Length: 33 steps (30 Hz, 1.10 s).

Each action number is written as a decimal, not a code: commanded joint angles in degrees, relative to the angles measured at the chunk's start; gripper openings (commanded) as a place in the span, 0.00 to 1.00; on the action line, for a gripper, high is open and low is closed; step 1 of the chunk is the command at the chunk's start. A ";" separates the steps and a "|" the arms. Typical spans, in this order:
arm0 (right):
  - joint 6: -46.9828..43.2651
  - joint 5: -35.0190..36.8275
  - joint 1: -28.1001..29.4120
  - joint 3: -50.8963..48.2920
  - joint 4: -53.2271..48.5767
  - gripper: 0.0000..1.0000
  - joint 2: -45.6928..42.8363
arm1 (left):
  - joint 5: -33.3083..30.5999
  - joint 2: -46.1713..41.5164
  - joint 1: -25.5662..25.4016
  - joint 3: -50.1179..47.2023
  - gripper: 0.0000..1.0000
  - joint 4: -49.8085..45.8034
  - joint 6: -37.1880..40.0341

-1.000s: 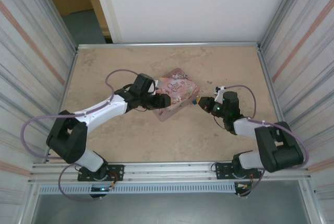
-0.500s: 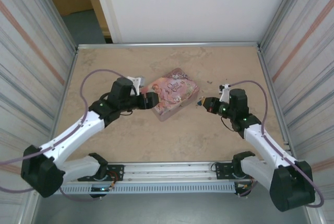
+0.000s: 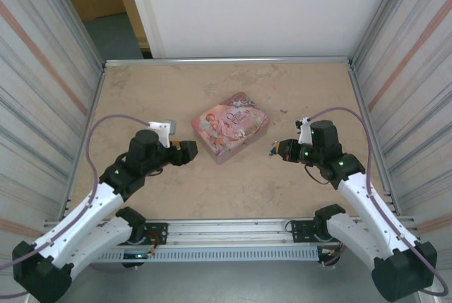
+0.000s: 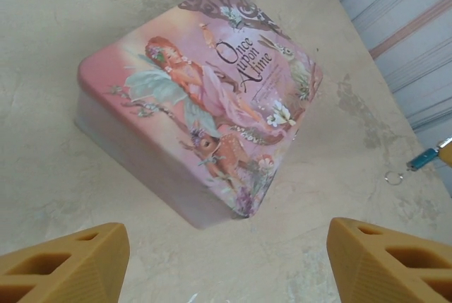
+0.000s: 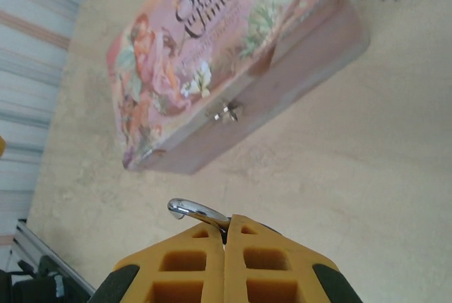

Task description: Unlock a padlock with a key

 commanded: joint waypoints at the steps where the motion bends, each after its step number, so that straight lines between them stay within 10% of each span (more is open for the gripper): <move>1: -2.20 1.73 1.53 3.96 -9.91 0.00 -0.27 | -2.19 -2.86 0.95 -1.83 0.76 0.63 2.07; 33: 0.48 3.95 13.84 3.56 -21.17 0.00 16.98 | -11.67 -21.87 3.11 -9.31 0.83 -10.09 6.53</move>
